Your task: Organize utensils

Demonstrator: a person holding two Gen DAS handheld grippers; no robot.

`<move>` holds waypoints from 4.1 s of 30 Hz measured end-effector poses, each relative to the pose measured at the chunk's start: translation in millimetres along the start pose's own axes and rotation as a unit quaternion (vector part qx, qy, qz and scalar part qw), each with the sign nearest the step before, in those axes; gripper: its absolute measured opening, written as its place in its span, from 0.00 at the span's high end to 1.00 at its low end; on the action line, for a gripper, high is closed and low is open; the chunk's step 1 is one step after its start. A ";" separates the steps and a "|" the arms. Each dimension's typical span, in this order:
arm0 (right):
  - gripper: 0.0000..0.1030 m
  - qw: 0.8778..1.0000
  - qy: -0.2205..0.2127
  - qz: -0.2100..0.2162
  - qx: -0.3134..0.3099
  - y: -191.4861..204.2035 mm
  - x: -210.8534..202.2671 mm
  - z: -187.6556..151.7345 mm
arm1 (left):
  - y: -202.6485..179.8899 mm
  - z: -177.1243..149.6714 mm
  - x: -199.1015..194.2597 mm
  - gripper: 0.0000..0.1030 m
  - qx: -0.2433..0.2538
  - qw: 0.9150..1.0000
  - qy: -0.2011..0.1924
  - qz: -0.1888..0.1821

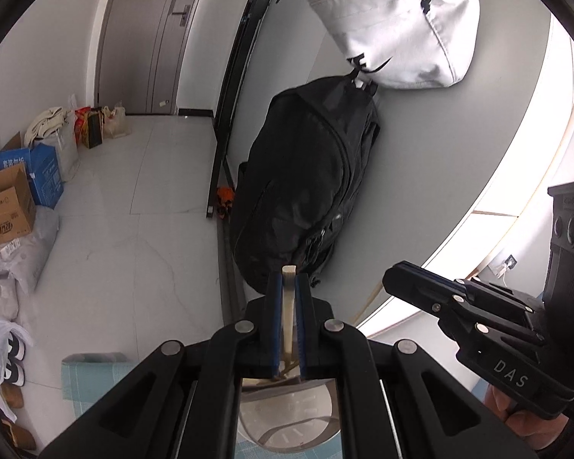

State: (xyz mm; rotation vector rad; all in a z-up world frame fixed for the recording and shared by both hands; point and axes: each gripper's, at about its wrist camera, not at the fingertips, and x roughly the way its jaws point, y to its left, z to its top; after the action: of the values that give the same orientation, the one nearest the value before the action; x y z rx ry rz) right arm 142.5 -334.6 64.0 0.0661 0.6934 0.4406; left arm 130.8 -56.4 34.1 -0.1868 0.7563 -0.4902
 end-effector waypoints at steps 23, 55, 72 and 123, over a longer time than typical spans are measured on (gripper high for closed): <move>0.50 0.994 -0.039 0.029 0.094 -0.9 -69.5 -31.3 | 5.0 -4.2 -66.9 0.47 -0.057 0.997 -0.031 0.029; 0.00 0.970 -0.242 0.020 -0.022 96.3 -231.3 -136.7 | -65.4 -104.9 -204.0 0.01 0.019 0.971 -0.205 0.121; 0.00 0.971 -0.231 -0.012 -0.064 95.7 -196.0 -197.7 | -38.8 -153.8 -168.8 0.01 0.008 0.957 -0.234 0.172; 0.00 0.982 -0.186 -0.017 -0.021 69.9 -126.7 -203.0 | 4.7 -159.4 -94.3 0.01 -0.025 0.967 -0.140 0.212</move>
State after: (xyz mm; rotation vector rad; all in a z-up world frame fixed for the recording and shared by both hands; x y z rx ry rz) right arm -97.8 -341.1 -1.8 0.0939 0.3160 0.3950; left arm -37.2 -4.3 -24.1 -0.1319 0.5100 -0.0345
